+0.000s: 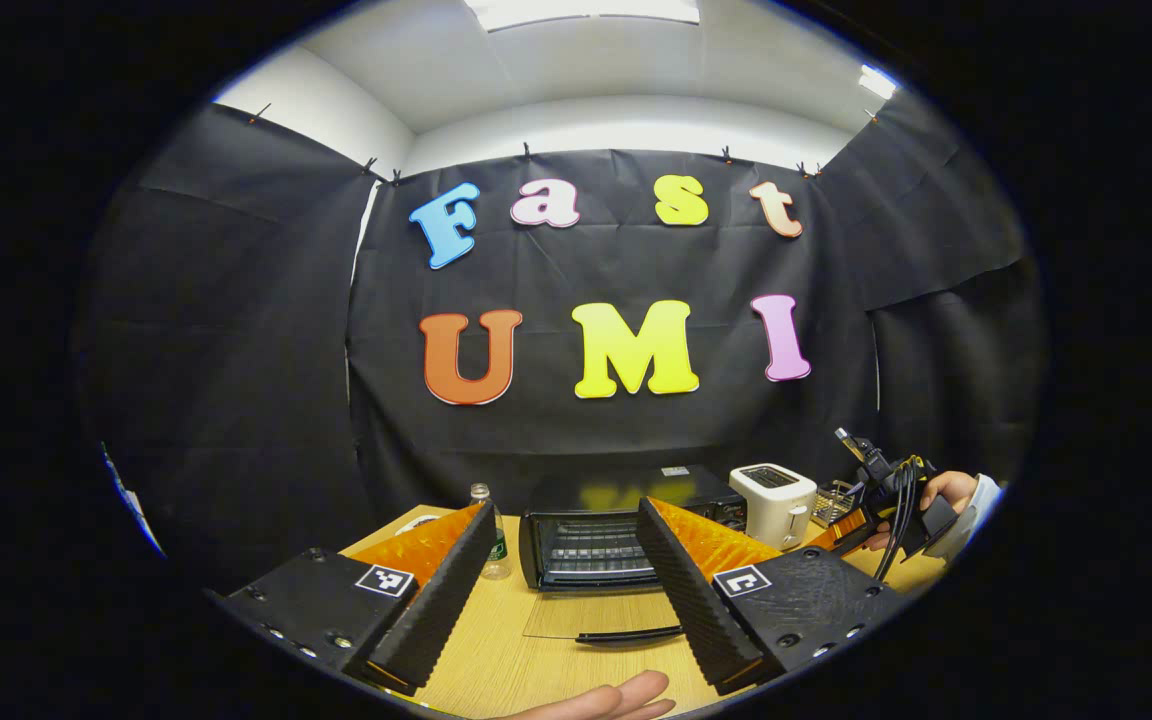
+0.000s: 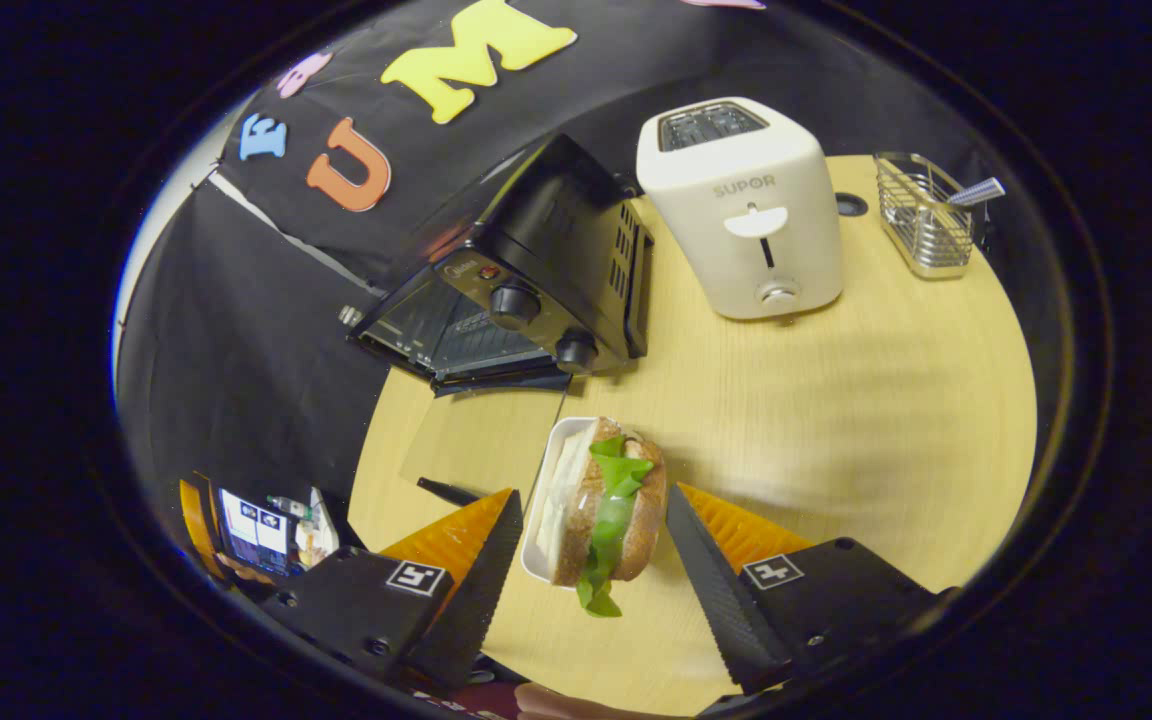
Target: Open the electric oven with the left hand, put the food in, and close the electric oven.
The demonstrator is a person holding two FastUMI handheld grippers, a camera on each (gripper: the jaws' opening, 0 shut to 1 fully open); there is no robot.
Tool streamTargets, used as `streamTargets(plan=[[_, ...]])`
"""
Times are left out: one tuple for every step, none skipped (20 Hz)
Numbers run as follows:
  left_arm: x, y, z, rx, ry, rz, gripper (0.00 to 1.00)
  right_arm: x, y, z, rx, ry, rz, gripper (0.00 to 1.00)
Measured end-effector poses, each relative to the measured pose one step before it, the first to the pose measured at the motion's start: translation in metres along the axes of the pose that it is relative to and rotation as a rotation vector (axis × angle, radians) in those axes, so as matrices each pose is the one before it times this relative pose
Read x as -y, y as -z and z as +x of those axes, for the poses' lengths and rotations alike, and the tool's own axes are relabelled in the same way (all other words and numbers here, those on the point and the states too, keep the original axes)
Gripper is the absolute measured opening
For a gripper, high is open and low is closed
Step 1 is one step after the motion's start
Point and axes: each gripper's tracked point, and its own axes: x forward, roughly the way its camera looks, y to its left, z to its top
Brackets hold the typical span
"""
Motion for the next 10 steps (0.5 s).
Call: streamTargets(plan=[[-0.00114, 0.00198, 0.00015, -0.00552, -0.00591, 0.00057, 0.93, -0.00101, 0.00204, 0.00433, -0.01669, -0.02687, 0.02083, 0.92], [0.00070, 0.00151, 0.00051, -0.00164, 0.00405, -0.00024, 0.93, 0.00124, 0.00211, 0.00653, -0.01635, -0.01358, 0.04080, 0.84], [0.00280, -0.00005, -0.00034, -0.00165, 0.00984, 0.00064, 0.93, 0.00252, 0.00367, 0.00293, -0.01837, -0.00979, 0.03776, 0.67], [0.00196, -0.00068, -0.00159, 0.00559, 0.00354, 0.00848, 0.93, -0.00204, -0.00173, 0.00305, -0.00170, -0.02752, 0.05049, 0.46], [0.00107, -0.00378, -0.00291, 0.01141, 0.00006, 0.00947, 0.93, -0.00323, 0.00580, 0.00171, -0.01696, -0.02139, 0.01595, 0.55], [0.00074, -0.00088, -0.00094, 0.01050, 0.00413, 0.01049, 0.93, -0.00176, 0.00197, -0.00443, 0.00552, -0.00426, 0.01074, 0.43], [0.00181, -0.00204, -0.00261, 0.00726, 0.00643, 0.00817, 0.93, -0.00089, 0.00165, -0.00186, 0.00358, 0.00379, 0.00332, 0.33], [0.00163, -0.00164, -0.00361, 0.00647, 0.00587, 0.00422, 0.84, -0.00231, 0.00393, -0.00284, 0.00006, 0.00300, -0.00020, 0.31], [0.00118, -0.00157, -0.00364, 0.00460, 0.00510, 0.00120, 0.85, -0.00148, 0.00226, -0.00285, 0.00556, 0.00328, 0.00253, 0.31], [-0.00143, -0.00126, -0.00334, 0.00608, -0.00028, -0.00146, 0.95, -0.00173, 0.00364, -0.00466, 0.01099, 0.00828, 0.00074, 0.40]])
